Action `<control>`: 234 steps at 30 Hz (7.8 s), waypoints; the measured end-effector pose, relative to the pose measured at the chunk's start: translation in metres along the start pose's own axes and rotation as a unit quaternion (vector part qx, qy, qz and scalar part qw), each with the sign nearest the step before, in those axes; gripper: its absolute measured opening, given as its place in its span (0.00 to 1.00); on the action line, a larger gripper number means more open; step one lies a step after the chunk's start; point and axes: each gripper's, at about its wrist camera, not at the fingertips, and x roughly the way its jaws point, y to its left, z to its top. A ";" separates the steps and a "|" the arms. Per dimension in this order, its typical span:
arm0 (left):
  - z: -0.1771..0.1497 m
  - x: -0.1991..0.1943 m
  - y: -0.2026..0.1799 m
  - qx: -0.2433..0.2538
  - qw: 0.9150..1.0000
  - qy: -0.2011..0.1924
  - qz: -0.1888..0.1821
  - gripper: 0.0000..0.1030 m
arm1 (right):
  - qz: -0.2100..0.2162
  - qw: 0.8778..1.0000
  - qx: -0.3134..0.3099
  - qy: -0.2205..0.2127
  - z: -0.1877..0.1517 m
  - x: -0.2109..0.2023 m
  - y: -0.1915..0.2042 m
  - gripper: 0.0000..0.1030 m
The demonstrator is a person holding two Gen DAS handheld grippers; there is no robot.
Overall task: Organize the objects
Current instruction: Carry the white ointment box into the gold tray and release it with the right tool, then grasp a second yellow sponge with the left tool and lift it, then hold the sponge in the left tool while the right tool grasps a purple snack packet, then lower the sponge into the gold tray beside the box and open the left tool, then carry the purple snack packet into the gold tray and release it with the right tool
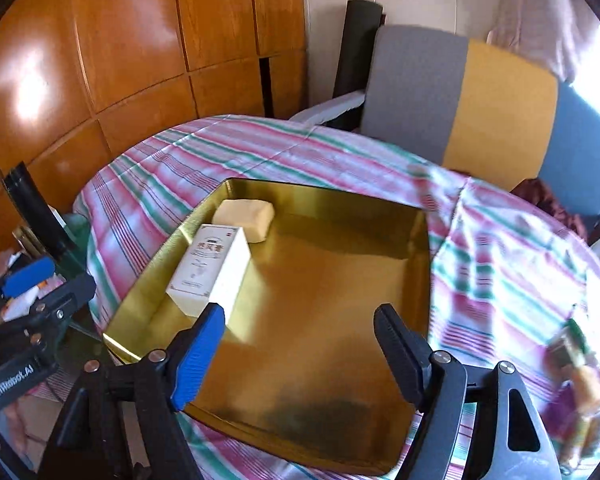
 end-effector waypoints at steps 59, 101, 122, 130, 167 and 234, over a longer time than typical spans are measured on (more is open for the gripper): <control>-0.028 0.047 -0.450 0.356 0.850 0.139 -0.362 0.78 | -0.160 0.846 0.507 -0.039 -0.204 -0.156 -0.409 0.85; -0.090 0.052 -0.325 0.288 0.903 0.099 -0.304 0.53 | -0.029 0.940 0.331 0.078 -0.153 -0.062 -0.332 0.71; -0.093 0.058 -0.317 0.267 0.904 0.100 -0.317 0.53 | -0.139 0.943 0.257 0.158 -0.134 -0.008 -0.306 0.34; -0.087 0.045 -0.307 0.263 0.906 0.095 -0.318 0.48 | -0.119 0.956 0.211 0.163 -0.144 -0.011 -0.306 0.35; -0.017 -0.003 -0.154 0.154 0.981 -0.012 -0.121 0.48 | -0.122 0.971 0.161 0.130 -0.155 -0.009 -0.290 0.37; -0.014 0.039 0.059 -0.093 0.995 0.026 -0.001 0.68 | 0.042 0.990 -0.066 0.116 -0.014 0.101 0.082 0.37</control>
